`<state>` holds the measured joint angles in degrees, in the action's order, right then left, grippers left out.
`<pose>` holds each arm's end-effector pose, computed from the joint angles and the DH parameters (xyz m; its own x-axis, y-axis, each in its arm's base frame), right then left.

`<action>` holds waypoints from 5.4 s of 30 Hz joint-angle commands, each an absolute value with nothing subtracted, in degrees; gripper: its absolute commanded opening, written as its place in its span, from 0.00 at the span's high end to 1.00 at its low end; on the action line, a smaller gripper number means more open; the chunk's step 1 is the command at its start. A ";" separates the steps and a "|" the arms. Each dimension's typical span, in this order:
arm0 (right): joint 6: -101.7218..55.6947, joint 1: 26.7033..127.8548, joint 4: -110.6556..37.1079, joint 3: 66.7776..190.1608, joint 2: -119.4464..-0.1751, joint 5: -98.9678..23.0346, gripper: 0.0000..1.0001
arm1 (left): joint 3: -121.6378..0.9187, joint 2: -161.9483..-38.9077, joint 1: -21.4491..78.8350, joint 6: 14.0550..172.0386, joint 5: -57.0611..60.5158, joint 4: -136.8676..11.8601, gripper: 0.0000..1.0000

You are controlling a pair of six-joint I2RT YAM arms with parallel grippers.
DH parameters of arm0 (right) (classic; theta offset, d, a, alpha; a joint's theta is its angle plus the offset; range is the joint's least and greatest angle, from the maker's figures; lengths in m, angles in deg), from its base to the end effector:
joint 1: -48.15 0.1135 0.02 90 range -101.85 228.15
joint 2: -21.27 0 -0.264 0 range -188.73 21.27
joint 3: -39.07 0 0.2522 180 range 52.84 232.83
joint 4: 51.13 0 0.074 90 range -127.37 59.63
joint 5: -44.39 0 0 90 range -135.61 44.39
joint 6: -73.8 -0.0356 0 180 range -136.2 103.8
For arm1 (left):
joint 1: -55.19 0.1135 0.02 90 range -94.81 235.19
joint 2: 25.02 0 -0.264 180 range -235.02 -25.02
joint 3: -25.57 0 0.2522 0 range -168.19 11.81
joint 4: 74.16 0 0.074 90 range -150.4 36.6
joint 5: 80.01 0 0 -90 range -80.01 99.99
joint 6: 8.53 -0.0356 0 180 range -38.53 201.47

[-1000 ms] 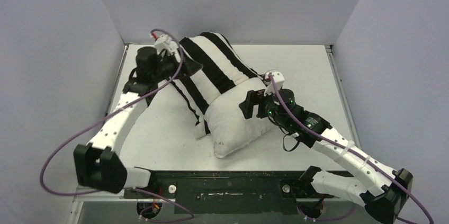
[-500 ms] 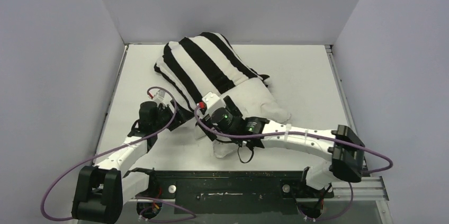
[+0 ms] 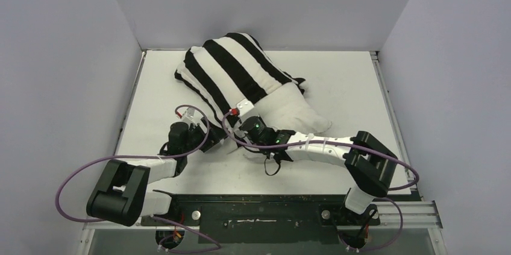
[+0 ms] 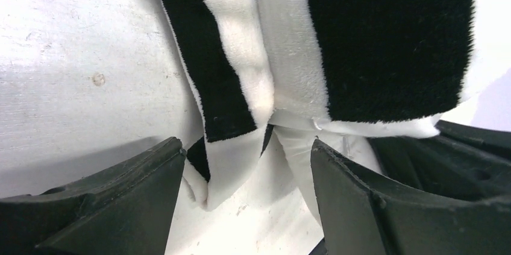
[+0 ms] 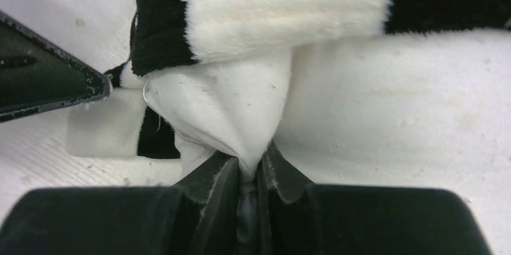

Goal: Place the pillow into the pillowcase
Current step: Stuff the pillow into the pillowcase.

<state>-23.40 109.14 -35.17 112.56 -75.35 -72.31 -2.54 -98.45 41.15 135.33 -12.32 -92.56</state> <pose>0.1907 0.3110 0.2100 -0.3801 -0.4546 -0.8055 -0.5690 0.8015 -0.1838 0.2076 -0.0658 0.1388 -0.7055 -0.5937 -0.3871 -0.0287 0.5696 -0.8214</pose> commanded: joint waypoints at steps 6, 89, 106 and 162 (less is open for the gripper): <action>-34.57 101.41 -52.30 102.70 -66.65 -53.21 1.00 | 0.65 -100.88 35.95 137.34 -2.31 -109.78 0.23; -58.56 99.53 -81.43 161.92 -122.18 -66.06 0.96 | -17.71 -54.98 14.37 129.85 2.26 -50.94 1.00; -49.93 97.79 -100.07 138.23 -109.86 -59.58 1.00 | -32.67 -59.81 11.16 117.96 21.45 -38.75 0.80; -55.71 84.30 -43.77 84.22 -25.09 -51.48 0.00 | -76.38 -113.68 15.75 90.37 13.36 -50.96 1.00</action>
